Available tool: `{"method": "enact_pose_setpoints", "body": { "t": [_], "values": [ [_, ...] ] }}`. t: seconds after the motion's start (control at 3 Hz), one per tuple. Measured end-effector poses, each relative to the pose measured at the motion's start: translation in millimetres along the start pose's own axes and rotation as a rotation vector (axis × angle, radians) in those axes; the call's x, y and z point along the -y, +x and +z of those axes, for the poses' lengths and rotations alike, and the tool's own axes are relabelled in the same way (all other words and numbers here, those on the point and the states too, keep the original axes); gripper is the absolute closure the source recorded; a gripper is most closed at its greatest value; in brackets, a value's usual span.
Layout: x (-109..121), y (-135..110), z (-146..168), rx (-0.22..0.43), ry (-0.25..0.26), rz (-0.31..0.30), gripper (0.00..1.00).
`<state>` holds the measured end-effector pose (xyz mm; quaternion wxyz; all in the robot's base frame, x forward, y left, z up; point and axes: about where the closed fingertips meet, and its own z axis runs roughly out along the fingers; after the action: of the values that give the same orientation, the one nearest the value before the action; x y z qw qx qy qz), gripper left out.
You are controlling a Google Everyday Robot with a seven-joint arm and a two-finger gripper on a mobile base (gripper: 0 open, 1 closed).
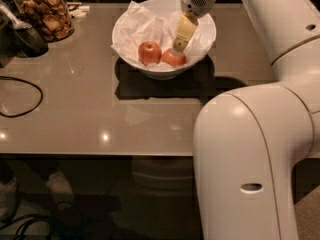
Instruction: Pick apple from white bowl
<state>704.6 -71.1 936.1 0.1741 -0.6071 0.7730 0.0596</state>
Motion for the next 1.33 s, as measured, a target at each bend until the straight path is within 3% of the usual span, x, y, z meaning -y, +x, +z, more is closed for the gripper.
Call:
{"method": "enact_pose_setpoints", "body": {
  "t": [0.33,1.33],
  "values": [
    [-0.7,0.4,9.6,-0.003,-0.020,0.005,0.22],
    [-0.5,-0.4,20.7,0.015,-0.054,0.011,0.24]
  ]
}}
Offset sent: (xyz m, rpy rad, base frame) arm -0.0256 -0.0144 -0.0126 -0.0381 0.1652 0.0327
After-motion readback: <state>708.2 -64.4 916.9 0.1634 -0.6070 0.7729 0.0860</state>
